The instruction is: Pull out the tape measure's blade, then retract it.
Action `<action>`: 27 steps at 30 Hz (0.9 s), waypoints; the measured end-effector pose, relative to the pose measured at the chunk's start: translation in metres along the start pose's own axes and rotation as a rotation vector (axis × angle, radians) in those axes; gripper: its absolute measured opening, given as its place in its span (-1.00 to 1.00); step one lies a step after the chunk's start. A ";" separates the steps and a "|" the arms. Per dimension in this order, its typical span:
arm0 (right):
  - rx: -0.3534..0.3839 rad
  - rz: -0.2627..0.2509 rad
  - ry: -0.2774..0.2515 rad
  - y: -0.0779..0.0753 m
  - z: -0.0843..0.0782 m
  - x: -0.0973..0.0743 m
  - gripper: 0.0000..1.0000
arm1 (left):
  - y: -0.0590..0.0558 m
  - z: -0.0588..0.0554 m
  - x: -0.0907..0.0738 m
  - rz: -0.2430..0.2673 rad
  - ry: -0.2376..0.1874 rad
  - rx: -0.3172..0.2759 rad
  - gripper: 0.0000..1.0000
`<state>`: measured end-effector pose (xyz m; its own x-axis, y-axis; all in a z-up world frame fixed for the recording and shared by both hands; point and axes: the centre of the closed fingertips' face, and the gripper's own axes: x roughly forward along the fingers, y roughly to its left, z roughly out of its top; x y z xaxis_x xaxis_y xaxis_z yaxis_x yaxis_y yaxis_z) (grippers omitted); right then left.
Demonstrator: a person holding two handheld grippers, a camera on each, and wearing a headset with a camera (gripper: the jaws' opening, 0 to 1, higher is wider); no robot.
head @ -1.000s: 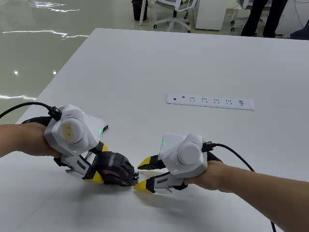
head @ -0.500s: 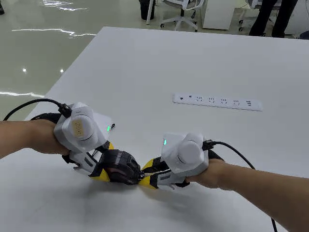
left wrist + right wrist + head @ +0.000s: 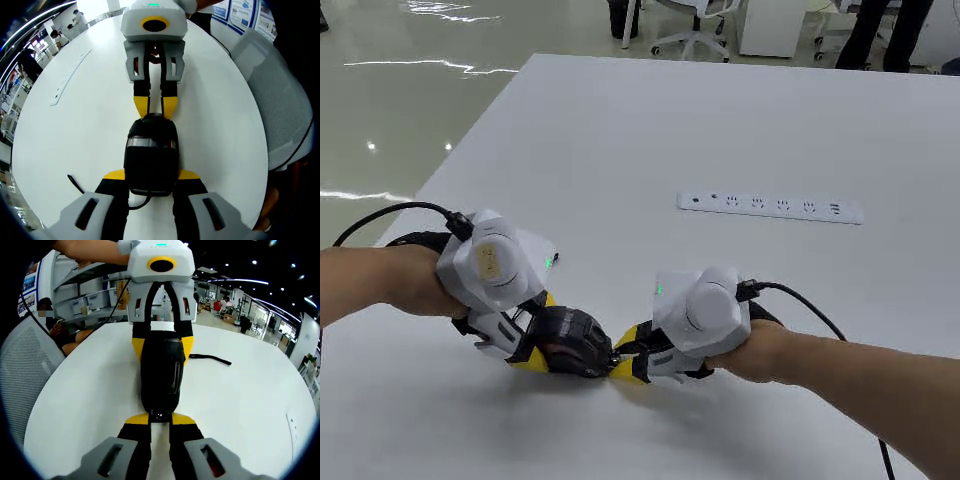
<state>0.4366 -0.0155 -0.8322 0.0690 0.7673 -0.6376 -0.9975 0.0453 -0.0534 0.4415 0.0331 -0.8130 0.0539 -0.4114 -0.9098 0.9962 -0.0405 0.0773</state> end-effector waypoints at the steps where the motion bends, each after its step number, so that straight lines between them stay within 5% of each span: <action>1: -0.003 0.001 0.001 0.000 0.000 0.000 -0.77 | 0.000 0.000 0.000 0.001 0.000 -0.001 -0.43; 27: -0.019 0.000 0.010 0.001 -0.002 -0.003 -0.77 | 0.000 -0.002 0.001 -0.002 0.014 -0.012 -0.44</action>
<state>0.4358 -0.0191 -0.8316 0.0696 0.7609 -0.6451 -0.9971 0.0335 -0.0680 0.4418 0.0347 -0.8148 0.0527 -0.3988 -0.9155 0.9970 -0.0308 0.0708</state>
